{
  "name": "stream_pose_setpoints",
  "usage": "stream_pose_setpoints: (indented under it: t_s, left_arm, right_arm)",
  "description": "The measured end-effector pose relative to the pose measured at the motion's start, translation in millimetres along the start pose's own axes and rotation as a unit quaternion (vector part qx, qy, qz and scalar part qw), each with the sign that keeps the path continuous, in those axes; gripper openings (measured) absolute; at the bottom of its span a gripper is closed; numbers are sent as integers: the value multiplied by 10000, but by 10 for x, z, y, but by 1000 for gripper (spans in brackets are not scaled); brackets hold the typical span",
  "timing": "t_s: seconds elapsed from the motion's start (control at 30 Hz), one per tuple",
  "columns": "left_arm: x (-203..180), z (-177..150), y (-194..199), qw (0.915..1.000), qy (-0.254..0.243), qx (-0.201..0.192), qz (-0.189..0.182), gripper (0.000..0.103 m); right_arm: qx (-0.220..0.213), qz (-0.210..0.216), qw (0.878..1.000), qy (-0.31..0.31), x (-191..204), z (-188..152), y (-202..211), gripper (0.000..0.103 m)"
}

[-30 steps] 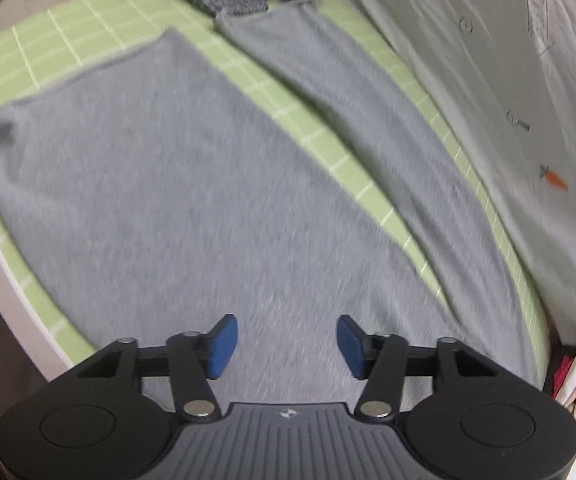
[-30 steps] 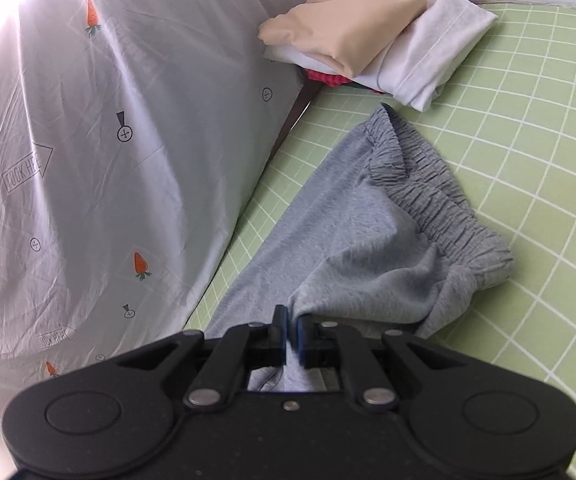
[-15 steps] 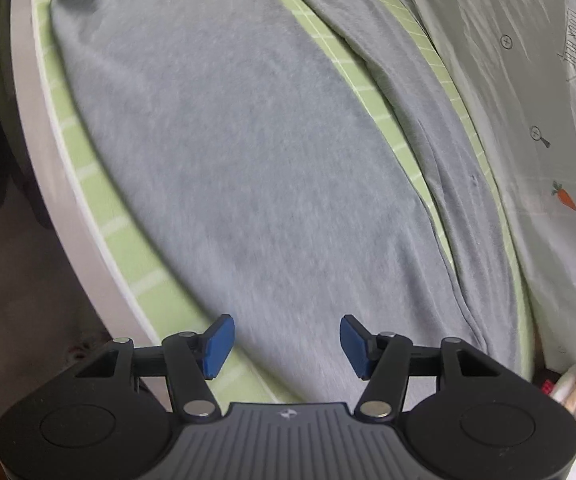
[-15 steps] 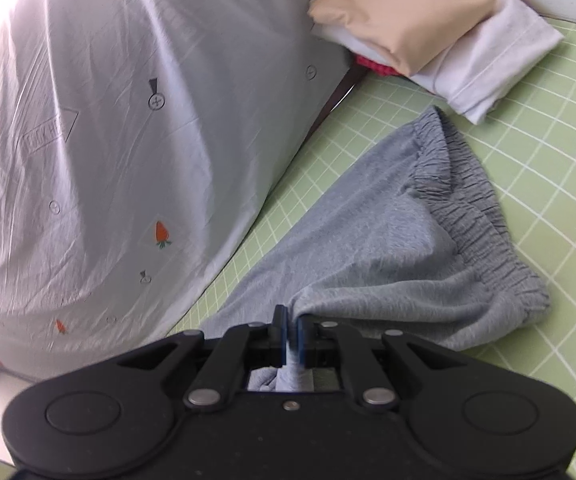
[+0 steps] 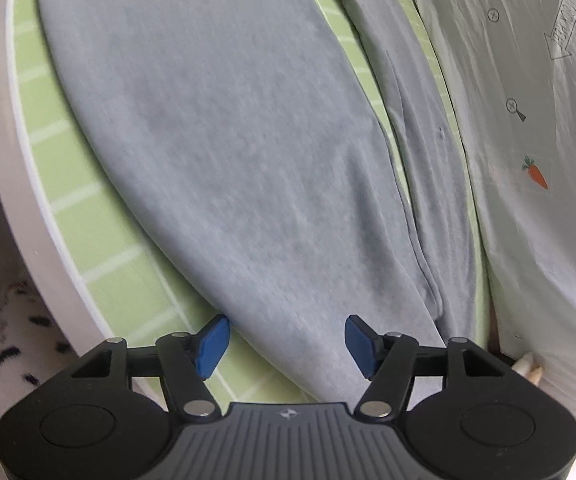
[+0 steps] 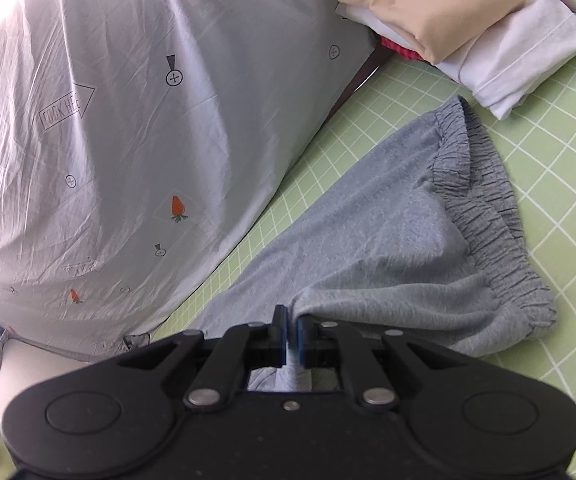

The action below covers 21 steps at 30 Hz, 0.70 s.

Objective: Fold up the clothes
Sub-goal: 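Hold the folded sweatpants leg with the right tool while the left tool grasps the long grey garment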

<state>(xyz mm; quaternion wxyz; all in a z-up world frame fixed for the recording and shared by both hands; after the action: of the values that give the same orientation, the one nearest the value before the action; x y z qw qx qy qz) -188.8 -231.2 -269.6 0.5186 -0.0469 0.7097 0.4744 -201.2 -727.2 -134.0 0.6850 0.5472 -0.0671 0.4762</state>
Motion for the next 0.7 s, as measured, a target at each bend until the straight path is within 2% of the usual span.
stream_pose_setpoints:
  t_s: [0.2, 0.3, 0.47, 0.6, 0.7]
  left_arm:
    - [-44, -149, -288, 9987, 248, 324, -301, 65]
    - [-59, -136, -377, 9984, 311, 298, -363, 66]
    - [-44, 15, -277, 9996, 162, -66, -210, 66]
    - [55, 265, -155, 9973, 462, -513, -267, 64]
    - [98, 495, -38, 9956, 368, -855, -72, 62]
  right_arm:
    - [15, 76, 10000, -20, -15, -9, 20, 6]
    - [34, 94, 9999, 21, -11, -18, 30, 5]
    - [-39, 77, 9999, 82, -13, -20, 77, 5]
    - [-96, 78, 9999, 49, -12, -10, 122, 5]
    - [-177, 26, 9998, 95, 5, -7, 164, 5]
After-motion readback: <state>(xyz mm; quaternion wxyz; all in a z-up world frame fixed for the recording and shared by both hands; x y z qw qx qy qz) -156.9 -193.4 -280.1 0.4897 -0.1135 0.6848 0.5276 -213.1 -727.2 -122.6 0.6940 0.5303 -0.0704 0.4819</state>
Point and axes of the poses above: each gripper's, at about its wrist camera, not at the fingertips, and y roughly against the way its jaws point, x to its left, z to its top, the point moved 10 cm from there along -y, roughly the way its jaws point, and after that the axes turned 12 degrees about -z, right-handed, at the moved point
